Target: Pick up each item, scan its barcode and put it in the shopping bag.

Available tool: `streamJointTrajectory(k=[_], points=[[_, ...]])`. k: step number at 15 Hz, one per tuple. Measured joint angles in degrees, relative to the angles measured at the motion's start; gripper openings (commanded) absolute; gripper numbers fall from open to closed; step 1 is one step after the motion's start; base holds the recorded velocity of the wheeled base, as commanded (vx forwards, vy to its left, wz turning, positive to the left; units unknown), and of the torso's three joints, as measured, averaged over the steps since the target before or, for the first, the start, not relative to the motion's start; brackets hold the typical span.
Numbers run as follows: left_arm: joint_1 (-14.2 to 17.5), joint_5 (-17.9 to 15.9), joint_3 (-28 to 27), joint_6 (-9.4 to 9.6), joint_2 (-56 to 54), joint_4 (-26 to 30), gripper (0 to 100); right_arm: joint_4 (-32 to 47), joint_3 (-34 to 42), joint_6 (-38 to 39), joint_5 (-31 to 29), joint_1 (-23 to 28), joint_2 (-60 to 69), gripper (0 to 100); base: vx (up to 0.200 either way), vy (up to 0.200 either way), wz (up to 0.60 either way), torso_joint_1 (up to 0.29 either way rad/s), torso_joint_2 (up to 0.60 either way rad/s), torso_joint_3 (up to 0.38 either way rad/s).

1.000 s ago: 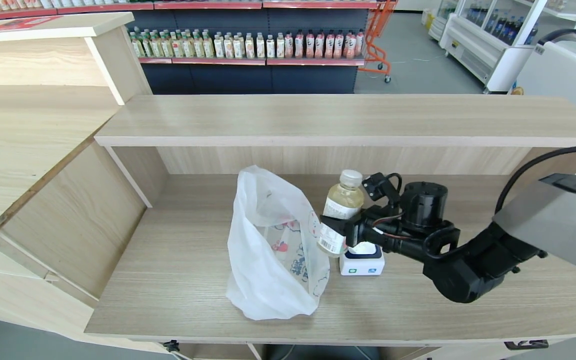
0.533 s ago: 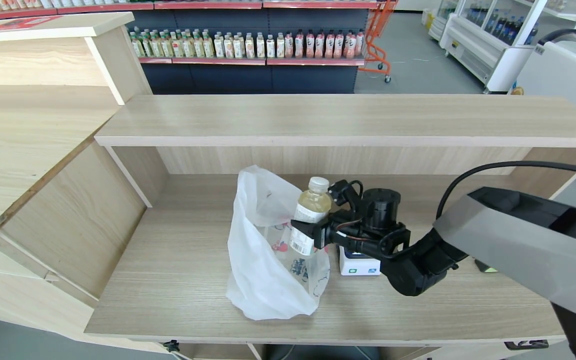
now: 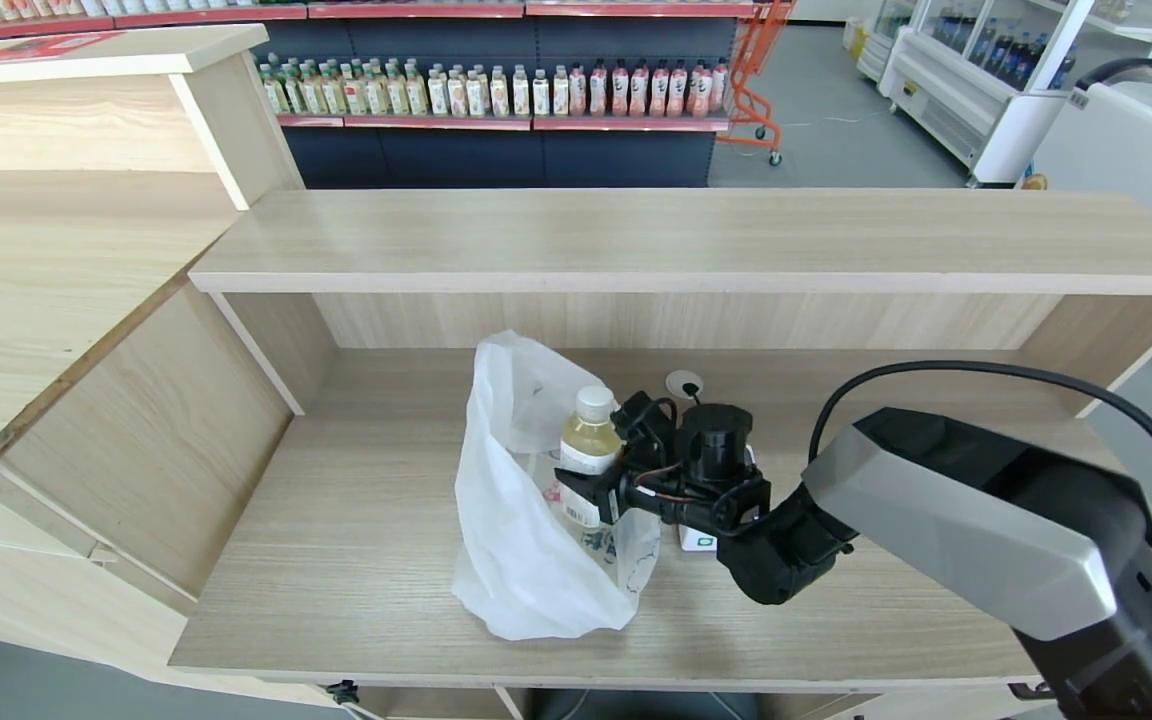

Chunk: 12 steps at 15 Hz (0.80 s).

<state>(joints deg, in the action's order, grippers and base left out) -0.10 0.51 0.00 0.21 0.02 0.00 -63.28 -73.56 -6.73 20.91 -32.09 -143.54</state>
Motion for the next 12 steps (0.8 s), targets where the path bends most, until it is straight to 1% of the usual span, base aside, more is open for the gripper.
streamJointTrajectory(k=[1,3,5,8,10,12], points=[[0.0,0.0,0.0,0.0,0.0,0.0,100,-0.2,-0.5,-0.3,0.0,-0.2,-0.5,100,0.0,0.0,0.0,0.0,0.0,0.0],[0.0,0.0,0.0,0.04,0.0,0.0,100,-0.1,-0.7,0.1,0.1,-0.2,-0.8,100,0.0,0.0,0.0,0.0,0.0,0.0],[0.0,0.0,0.0,0.0,0.0,0.0,100,0.0,-0.2,3.3,0.2,-0.1,-0.2,100,0.0,0.0,0.0,0.0,0.0,0.0],[0.0,0.0,0.0,-0.02,0.0,0.0,100,0.0,1.8,13.0,0.2,0.4,2.6,100,0.0,0.0,0.0,0.0,0.0,0.0],[0.0,0.0,0.0,0.0,0.0,0.0,100,0.0,4.0,17.1,0.2,1.2,4.9,100,0.0,0.0,0.0,0.0,0.0,0.0],[0.0,0.0,0.0,-0.02,0.0,0.0,100,0.0,7.7,21.9,0.4,1.8,7.7,100,0.0,0.0,0.0,0.0,0.0,0.0]])
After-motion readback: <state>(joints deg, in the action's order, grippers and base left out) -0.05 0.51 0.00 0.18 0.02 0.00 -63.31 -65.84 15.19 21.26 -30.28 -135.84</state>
